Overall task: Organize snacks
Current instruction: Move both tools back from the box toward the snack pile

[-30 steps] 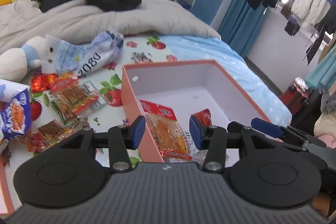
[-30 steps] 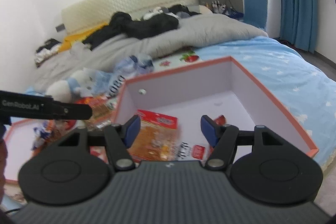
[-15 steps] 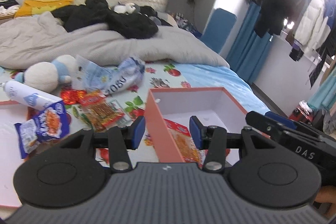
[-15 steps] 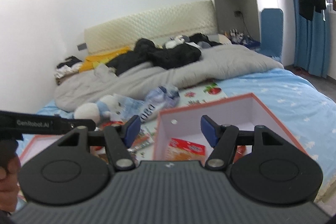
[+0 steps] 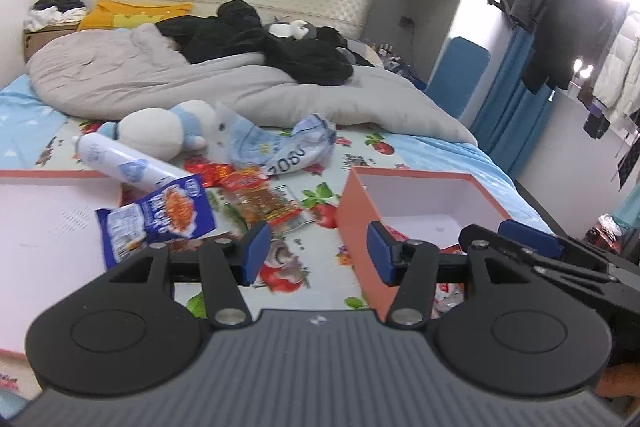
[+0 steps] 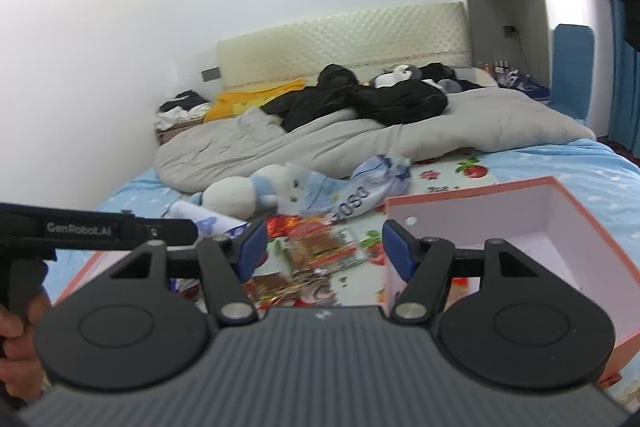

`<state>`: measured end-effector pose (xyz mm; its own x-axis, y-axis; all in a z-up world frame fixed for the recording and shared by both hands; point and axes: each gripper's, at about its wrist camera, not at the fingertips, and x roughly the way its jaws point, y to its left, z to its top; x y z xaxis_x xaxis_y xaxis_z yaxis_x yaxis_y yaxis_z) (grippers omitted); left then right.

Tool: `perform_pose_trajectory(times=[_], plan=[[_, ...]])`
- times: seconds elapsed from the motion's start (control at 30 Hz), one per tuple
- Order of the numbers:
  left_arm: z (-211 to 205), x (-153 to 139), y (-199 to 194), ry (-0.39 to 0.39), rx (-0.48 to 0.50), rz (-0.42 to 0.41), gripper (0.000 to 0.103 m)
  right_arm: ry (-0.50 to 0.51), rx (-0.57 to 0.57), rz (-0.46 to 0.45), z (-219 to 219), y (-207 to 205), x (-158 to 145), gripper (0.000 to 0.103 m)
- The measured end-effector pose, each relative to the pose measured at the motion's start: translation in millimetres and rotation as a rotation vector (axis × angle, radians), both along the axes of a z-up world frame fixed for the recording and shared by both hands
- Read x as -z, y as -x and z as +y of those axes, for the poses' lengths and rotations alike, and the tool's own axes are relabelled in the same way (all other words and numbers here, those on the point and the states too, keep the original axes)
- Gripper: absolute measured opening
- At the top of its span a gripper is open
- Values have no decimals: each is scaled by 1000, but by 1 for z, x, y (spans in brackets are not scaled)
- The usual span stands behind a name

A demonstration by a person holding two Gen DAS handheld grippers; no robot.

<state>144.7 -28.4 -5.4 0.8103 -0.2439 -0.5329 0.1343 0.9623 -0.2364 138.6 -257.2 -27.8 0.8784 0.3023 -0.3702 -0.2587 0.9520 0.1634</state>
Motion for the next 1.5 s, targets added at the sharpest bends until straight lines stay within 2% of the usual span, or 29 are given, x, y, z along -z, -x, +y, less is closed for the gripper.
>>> perform_pose_trajectory(times=[0.3, 0.57, 0.7, 0.8, 1.0, 1.17, 1.5], plan=[[26, 21, 28, -8, -61, 24, 64, 9, -58, 42, 29, 14, 22, 66], [46, 38, 46, -50, -102, 41, 73, 1, -76, 65, 45, 29, 45, 66], [51, 52, 54, -49, -121, 63, 76, 11, -82, 76, 52, 37, 57, 66], [53, 66, 59, -35, -139, 86, 83, 14, -87, 95, 54, 43, 67, 66], [55, 97, 59, -23, -155, 154, 85, 54, -107, 116, 59, 48, 81, 66], [62, 115, 52, -20, -183, 177, 85, 73, -124, 139, 65, 44, 90, 66], [85, 126, 30, -17, -220, 197, 85, 104, -126, 194, 78, 17, 107, 66]])
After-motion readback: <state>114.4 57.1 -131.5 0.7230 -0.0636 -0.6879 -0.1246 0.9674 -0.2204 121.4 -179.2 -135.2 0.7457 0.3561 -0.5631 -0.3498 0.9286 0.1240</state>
